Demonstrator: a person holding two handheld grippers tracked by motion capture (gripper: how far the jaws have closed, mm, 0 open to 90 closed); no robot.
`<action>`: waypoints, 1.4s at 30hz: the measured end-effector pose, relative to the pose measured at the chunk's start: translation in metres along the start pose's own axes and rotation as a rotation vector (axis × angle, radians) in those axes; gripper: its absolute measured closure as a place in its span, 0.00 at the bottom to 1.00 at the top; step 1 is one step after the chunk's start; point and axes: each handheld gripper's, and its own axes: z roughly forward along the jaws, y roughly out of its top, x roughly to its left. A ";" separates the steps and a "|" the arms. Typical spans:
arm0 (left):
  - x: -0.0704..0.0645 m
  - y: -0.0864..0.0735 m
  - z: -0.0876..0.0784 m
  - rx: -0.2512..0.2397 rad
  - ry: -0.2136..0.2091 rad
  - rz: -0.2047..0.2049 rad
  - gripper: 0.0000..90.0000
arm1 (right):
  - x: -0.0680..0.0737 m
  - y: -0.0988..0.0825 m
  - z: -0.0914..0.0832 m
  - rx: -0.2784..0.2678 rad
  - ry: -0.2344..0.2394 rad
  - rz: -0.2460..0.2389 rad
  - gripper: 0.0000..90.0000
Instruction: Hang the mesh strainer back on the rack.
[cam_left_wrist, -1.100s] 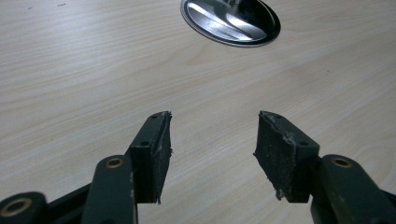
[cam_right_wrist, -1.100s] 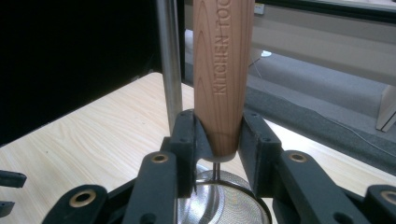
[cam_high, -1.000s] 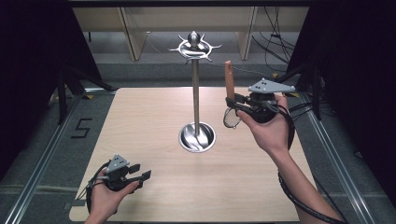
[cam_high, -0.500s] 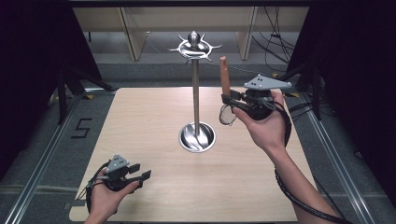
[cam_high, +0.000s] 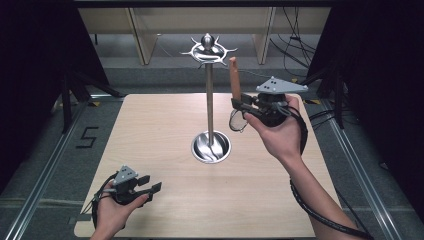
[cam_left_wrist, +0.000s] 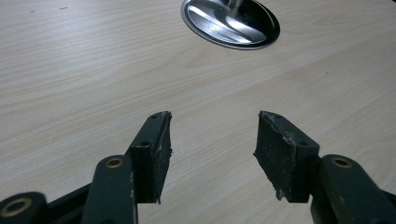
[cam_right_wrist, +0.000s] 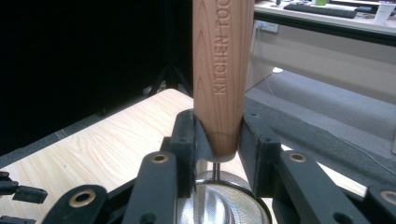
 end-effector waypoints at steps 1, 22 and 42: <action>0.000 0.000 0.000 0.001 0.000 0.000 0.49 | 0.000 0.001 0.000 0.000 0.003 -0.005 0.77; 0.000 0.000 0.000 -0.001 0.000 0.000 0.49 | 0.005 0.003 0.011 0.002 -0.010 0.014 0.77; 0.000 0.000 -0.001 -0.001 -0.005 0.001 0.49 | 0.006 0.003 0.026 0.038 0.002 0.053 0.76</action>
